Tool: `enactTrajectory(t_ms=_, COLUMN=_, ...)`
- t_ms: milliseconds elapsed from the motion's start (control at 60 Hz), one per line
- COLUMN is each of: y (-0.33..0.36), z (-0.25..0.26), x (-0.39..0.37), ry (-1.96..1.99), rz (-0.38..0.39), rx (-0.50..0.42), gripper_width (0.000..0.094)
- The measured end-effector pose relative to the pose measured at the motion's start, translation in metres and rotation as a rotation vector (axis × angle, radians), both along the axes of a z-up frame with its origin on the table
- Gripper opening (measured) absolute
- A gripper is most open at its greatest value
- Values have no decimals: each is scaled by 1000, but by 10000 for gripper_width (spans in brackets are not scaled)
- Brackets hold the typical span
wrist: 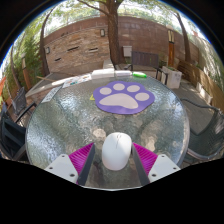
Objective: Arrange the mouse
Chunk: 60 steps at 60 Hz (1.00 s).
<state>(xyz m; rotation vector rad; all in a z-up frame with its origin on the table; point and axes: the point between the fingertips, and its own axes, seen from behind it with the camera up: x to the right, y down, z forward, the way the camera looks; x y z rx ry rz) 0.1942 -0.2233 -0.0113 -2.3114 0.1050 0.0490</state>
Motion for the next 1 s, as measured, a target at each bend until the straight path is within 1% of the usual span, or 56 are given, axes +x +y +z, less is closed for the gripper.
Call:
enactTrajectory(t_ms=50, y=4, z=-4, x=2, ry=-26, rz=-6, rx=-18, gripper_width=676)
enactTrajectory(t_ms=83, y=7, z=-10, x=7, ry=-57, rz=-19, rx=-33, gripper_width=608)
enactTrajectory(t_ms=100, y=9, z=-9, x=10, ry=-82, rz=-25, rx=-29, gripper_width=557)
enactTrajectory(t_ms=133, y=12, z=-8, x=8, ry=-98, rz=-16, rx=-23, gripper_width=509)
enactTrajectory(t_ms=217, y=11, z=-9, x=6, ry=-128, rz=-19, rx=-36, gripper_width=480)
enactTrajectory(t_ms=350, y=6, z=-8, x=4, ry=-140, rz=-12, rx=-59, gripper_width=383)
enactTrajectory(t_ms=400, y=4, z=-6, x=2, ry=-131, rz=-10, rx=-65, gripper_width=377)
enactTrajectory(t_ms=467, y=1, z=9, x=-1, ry=-132, rz=-5, rx=-51, gripper_width=377)
enactTrajectory(t_ms=517, y=4, z=26, x=-1, ry=-123, rz=-11, rx=-28, gripper_width=377)
enactTrajectory(t_ms=550, y=0, z=47, x=-7, ry=-103, rz=-1, rx=-19, gripper_width=378)
enactTrajectory(t_ms=600, y=9, z=84, x=-9, ry=-83, rz=-3, rx=37, gripper_width=377)
enactTrajectory(t_ms=633, y=21, z=107, x=-11, ry=-82, rz=11, rx=73, gripper_width=380)
enactTrajectory(t_ms=683, y=44, z=149, x=-8, ry=-84, rz=16, rx=152, gripper_width=380)
enactTrajectory(t_ms=767, y=93, z=206, x=0, ry=-65, rz=21, rx=260, gripper_width=377)
enactTrajectory(t_ms=817, y=131, z=228, x=9, ry=-57, rz=28, rx=300, gripper_width=379)
enactTrajectory(t_ms=867, y=164, z=235, x=19, ry=-52, rz=24, rx=332, gripper_width=377)
enactTrajectory(t_ms=900, y=187, z=230, x=25, ry=-54, rz=29, rx=336, gripper_width=376)
enactTrajectory(t_ms=950, y=216, z=214, x=36, ry=-57, rz=28, rx=313, gripper_width=377)
enactTrajectory(t_ms=1000, y=239, z=182, x=42, ry=-51, rz=30, rx=264, gripper_width=384)
